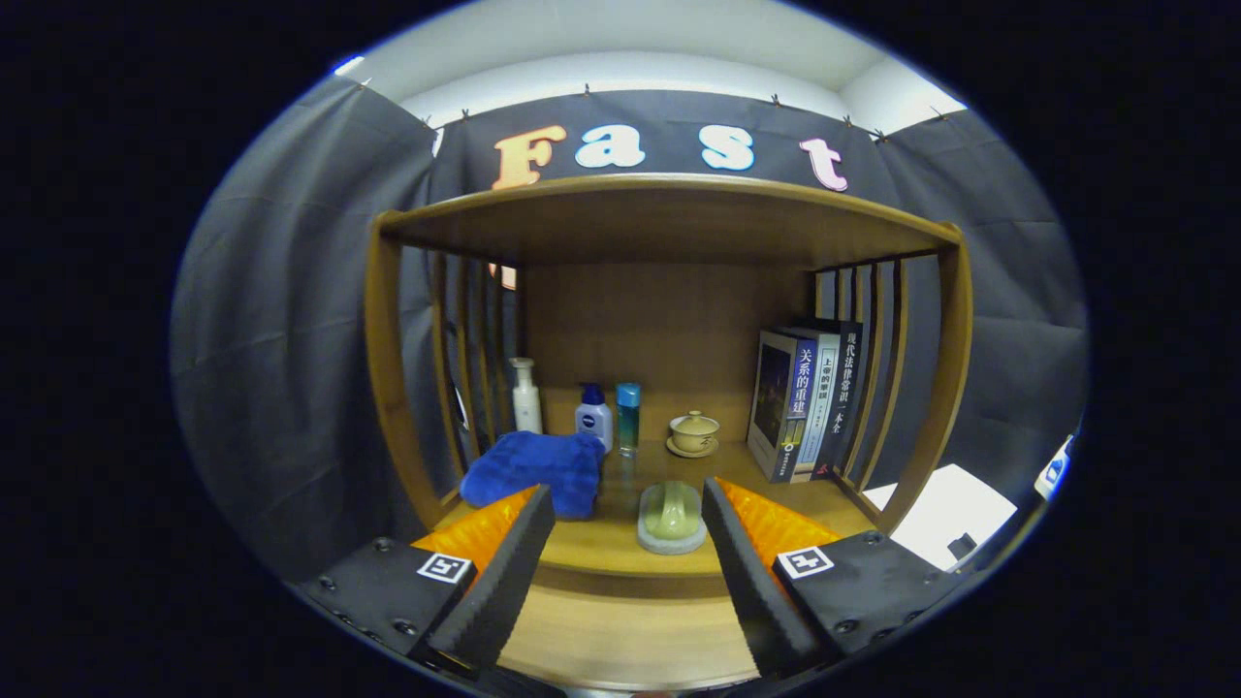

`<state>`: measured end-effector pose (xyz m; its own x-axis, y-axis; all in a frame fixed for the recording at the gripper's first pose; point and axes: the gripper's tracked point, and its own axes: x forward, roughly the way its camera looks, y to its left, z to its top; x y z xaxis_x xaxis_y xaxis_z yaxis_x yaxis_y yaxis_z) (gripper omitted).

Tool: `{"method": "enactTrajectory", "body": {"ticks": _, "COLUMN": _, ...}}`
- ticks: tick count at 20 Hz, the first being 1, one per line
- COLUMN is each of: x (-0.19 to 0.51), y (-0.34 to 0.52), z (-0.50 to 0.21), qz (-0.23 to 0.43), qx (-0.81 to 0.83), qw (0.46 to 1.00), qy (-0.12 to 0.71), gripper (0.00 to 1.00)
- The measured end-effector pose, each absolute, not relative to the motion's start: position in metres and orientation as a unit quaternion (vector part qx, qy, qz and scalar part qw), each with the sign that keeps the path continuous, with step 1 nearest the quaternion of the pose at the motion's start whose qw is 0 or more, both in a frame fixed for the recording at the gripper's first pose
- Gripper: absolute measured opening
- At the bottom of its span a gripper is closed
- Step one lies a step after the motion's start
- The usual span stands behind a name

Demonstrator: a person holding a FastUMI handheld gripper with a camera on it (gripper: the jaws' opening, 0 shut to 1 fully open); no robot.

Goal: Pull open the drawer, take out the items inside it, and place them on the countertop above the cabinet.

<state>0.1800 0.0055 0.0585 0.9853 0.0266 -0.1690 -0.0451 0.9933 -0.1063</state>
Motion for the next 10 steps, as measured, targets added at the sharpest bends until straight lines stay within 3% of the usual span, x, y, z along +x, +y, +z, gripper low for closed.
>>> {"method": "enactTrajectory", "body": {"ticks": 10, "x": 0.099, "y": 0.015, "z": 0.007, "qz": 0.006, "qx": -0.075, "qw": 0.996, "qy": 0.054, "gripper": 0.99}}
